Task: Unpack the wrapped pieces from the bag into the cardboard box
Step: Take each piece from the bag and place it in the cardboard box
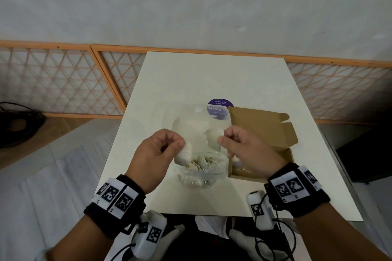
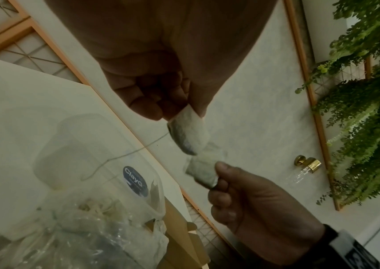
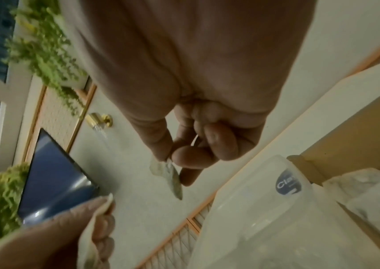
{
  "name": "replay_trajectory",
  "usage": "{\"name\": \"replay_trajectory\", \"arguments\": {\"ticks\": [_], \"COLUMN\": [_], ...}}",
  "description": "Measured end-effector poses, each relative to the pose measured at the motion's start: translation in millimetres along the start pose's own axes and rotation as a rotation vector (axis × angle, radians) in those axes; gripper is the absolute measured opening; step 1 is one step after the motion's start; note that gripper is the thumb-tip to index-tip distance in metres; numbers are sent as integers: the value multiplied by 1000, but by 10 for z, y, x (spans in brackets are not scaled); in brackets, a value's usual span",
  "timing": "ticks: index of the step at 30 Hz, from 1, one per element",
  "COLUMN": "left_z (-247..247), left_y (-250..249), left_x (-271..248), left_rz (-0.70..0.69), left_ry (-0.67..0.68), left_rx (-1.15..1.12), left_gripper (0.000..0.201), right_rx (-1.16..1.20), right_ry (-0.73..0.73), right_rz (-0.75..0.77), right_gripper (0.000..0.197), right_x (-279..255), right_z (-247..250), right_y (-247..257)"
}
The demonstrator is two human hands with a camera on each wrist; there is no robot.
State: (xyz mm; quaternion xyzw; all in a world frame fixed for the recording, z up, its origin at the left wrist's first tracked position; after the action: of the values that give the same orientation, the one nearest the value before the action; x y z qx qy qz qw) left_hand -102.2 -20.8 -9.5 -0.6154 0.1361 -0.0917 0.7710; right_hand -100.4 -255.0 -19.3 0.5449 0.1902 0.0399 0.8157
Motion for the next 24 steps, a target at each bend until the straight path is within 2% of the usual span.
{"name": "replay_trajectory", "arguments": {"ticks": [5,10,13,17,24], "left_z": [-181,-303,-369,-447,-365], "left_y": [-115,-367,-441,-481,-409], "left_x": [30,39,59,109,145], "left_rz": [-10,-97,-100,-126,-96], "left_ry": [66,104,149,193,101], "left_rx": [-59,-10,-35,-132,-92], "left_gripper": [8,6,11,6,8], "right_rx": [293,338,333,273,-16], "right_ry": [10,4,15,33,10], "right_rz": [29,73,101,136,189], "right_gripper": [32,17,16,16,13], "right_x": [-108,-197,-220,-250,-277], "right_z": [64,45,-1,-62,-118], "right_y": [81,198,225,264,418]}}
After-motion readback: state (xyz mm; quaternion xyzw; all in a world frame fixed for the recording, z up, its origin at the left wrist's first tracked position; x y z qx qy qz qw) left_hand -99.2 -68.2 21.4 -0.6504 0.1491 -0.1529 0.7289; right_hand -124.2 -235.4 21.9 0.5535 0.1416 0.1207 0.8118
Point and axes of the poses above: each hand's wrist, its own x-axis towards the middle knuckle, its own z-axis out of the back of the hand, y = z × x, the point moved 9 cm from there along x, towards the middle knuckle, and after that the axes turned 10 degrees about y, right-handed, at the moved point
